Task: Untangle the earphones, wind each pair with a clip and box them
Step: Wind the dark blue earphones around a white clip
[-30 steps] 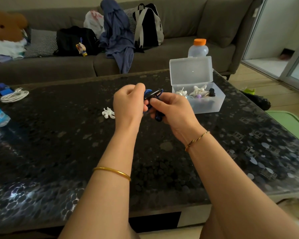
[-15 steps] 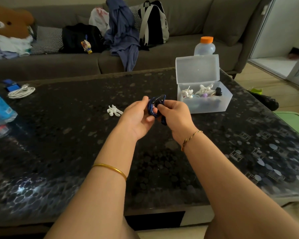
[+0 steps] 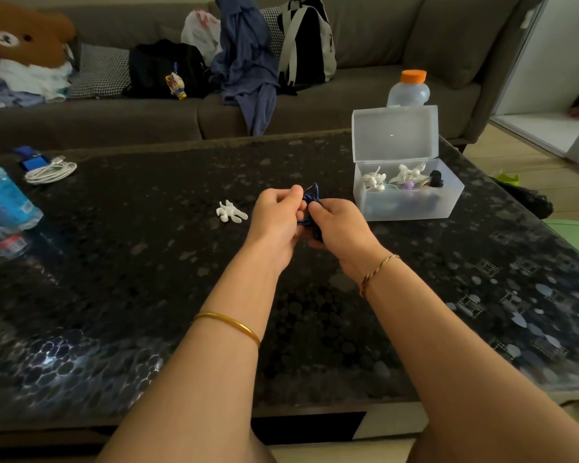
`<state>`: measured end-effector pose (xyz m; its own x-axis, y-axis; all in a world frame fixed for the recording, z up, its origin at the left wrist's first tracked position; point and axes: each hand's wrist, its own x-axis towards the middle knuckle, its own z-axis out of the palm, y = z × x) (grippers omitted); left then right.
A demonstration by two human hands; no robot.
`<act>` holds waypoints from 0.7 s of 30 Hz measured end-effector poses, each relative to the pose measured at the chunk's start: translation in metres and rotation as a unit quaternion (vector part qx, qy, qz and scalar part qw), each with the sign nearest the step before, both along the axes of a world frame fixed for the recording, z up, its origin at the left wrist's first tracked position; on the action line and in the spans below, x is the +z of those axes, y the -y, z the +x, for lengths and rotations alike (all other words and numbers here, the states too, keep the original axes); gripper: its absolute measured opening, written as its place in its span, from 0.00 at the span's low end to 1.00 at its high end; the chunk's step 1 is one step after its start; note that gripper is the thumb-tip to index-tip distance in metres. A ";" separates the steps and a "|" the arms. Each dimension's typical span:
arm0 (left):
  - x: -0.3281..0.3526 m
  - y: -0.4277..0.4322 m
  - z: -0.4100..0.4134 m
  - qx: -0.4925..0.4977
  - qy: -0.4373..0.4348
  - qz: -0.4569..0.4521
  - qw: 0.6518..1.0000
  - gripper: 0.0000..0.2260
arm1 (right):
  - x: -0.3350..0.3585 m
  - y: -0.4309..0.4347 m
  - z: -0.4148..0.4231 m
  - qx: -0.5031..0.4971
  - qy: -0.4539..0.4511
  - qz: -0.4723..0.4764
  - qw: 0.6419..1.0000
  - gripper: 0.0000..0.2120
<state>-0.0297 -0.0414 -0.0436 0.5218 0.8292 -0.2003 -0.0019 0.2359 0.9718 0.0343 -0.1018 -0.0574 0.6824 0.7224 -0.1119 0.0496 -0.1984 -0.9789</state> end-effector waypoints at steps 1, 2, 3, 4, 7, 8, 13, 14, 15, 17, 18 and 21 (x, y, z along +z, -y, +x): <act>-0.001 0.000 0.000 -0.001 0.004 -0.003 1.000 0.05 | 0.000 0.001 0.000 -0.010 0.006 0.003 1.000 0.11; -0.001 0.000 0.000 -0.003 0.006 -0.009 1.000 0.05 | -0.001 0.000 -0.001 -0.022 0.009 0.004 1.000 0.11; -0.001 0.001 0.000 -0.006 0.009 -0.019 1.000 0.05 | -0.003 0.000 -0.001 -0.036 0.010 0.002 0.999 0.11; -0.001 0.002 0.000 -0.008 0.012 -0.029 0.999 0.05 | -0.004 0.000 -0.001 -0.046 0.013 -0.001 0.999 0.11; -0.004 0.003 0.003 -0.013 0.015 -0.047 0.999 0.05 | -0.007 -0.004 0.003 -0.057 0.041 -0.027 0.997 0.12; -0.008 0.000 0.003 -0.011 0.002 -0.042 0.999 0.04 | -0.008 -0.006 0.004 -0.054 0.060 -0.043 0.996 0.12; -0.023 -0.023 0.002 -0.023 -0.112 0.045 0.992 0.08 | -0.007 -0.005 0.016 -0.049 0.165 -0.125 0.977 0.13; -0.026 -0.033 0.000 -0.002 -0.127 0.060 0.990 0.07 | -0.007 -0.004 0.018 -0.044 0.170 -0.139 0.974 0.13; -0.030 -0.044 -0.002 0.030 -0.161 0.094 0.982 0.06 | -0.007 -0.004 0.020 -0.035 0.173 -0.149 0.973 0.13; -0.043 -0.071 -0.001 0.091 -0.270 0.179 0.942 0.08 | -0.008 -0.003 0.022 -0.018 0.174 -0.154 0.972 0.13; -0.048 -0.082 0.000 0.114 -0.322 0.204 0.917 0.10 | -0.008 -0.004 0.023 -0.010 0.171 -0.155 0.973 0.12; -0.058 -0.107 0.004 0.126 -0.411 0.247 0.868 0.16 | -0.010 -0.005 0.026 0.019 0.168 -0.162 0.972 0.12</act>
<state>-0.0252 0.0654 -0.1013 0.1599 0.9871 -0.0073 0.7495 -0.1166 0.6517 0.0607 -0.0969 -0.0675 0.6925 0.7125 -0.1129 0.3692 -0.4846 -0.7930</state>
